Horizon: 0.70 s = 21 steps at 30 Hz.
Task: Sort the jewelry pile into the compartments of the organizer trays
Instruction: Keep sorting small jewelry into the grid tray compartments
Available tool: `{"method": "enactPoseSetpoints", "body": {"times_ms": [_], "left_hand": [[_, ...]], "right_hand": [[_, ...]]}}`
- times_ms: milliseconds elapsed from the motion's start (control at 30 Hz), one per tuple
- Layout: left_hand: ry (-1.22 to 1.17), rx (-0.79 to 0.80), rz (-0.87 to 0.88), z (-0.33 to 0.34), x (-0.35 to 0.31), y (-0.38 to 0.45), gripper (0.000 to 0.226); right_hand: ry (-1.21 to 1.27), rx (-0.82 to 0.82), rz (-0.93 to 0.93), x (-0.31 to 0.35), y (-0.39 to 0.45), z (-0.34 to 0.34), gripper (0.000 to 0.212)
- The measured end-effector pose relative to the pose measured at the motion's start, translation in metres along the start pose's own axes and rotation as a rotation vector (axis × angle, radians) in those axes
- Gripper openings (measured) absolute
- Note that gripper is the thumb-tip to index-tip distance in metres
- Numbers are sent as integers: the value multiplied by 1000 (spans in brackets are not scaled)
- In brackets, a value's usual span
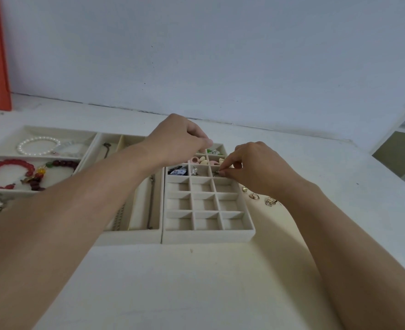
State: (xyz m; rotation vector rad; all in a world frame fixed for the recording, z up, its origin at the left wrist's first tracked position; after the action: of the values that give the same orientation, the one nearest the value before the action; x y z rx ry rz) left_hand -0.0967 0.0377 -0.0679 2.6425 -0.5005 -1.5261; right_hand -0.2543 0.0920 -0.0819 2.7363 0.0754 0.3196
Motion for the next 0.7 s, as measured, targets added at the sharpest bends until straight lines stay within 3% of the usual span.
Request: {"method": "enactPoseSetpoints", "body": {"times_ms": [567, 700], "left_hand": [[-7, -14, 4, 0, 1, 2, 6], [-6, -14, 16, -1, 0, 2, 6]], "right_hand": [[2, 142, 78, -1, -6, 8, 31], [32, 151, 59, 0, -6, 9, 25]]}}
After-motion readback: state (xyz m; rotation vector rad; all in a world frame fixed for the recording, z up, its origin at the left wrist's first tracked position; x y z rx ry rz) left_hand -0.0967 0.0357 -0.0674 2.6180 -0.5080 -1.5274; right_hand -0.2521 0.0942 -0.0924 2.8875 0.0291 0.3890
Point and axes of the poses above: each hand's wrist, its own y-axis towards the middle knuckle, its own z-axis out of the palm, x = y × z, the point moved 8 cm from there along y, towards the middle knuckle, and after that the axes turned 11 degrees about -x, right-handed, at the moved point
